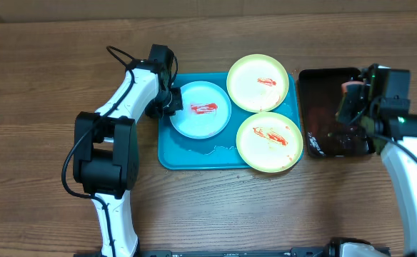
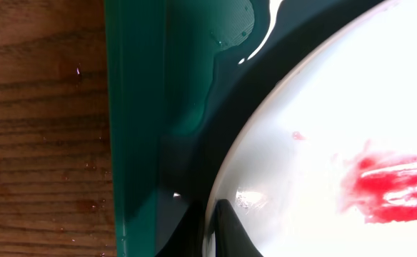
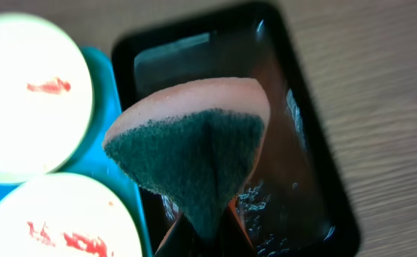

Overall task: Clean dirty plates on tray and stack at the side
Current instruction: 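Carry the sponge over to the white plate with the right gripper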

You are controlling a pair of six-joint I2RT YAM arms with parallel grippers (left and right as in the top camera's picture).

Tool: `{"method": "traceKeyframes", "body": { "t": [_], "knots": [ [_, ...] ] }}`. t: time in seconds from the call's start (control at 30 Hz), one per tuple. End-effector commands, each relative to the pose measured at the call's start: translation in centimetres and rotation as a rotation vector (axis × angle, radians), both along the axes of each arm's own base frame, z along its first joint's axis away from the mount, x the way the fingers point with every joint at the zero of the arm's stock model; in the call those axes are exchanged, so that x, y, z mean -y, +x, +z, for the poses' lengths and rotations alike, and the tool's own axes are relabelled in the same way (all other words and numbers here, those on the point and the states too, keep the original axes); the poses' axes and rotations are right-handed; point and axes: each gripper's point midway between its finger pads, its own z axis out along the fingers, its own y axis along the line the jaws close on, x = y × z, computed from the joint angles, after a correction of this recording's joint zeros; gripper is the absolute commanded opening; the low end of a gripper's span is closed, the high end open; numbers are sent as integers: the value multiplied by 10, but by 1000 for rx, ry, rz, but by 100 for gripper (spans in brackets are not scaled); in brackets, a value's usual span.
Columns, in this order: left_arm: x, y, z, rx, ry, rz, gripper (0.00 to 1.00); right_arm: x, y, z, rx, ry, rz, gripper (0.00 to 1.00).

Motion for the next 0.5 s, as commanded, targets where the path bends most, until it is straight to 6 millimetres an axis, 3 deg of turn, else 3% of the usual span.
{"method": "traceKeyframes", "body": {
  "t": [0.0, 0.27, 0.47],
  "knots": [
    [-6, -16, -19, -66, 38, -3, 4, -13, 17, 0, -64, 91, 20, 4],
    [-5, -12, -19, -50, 35, -3, 4, -17, 41, 7, -312, 161, 10, 4],
    [-5, -10, -19, -44, 34, -3, 4, -23, 49, -9, -404, 212, -1, 4]
  ]
}}
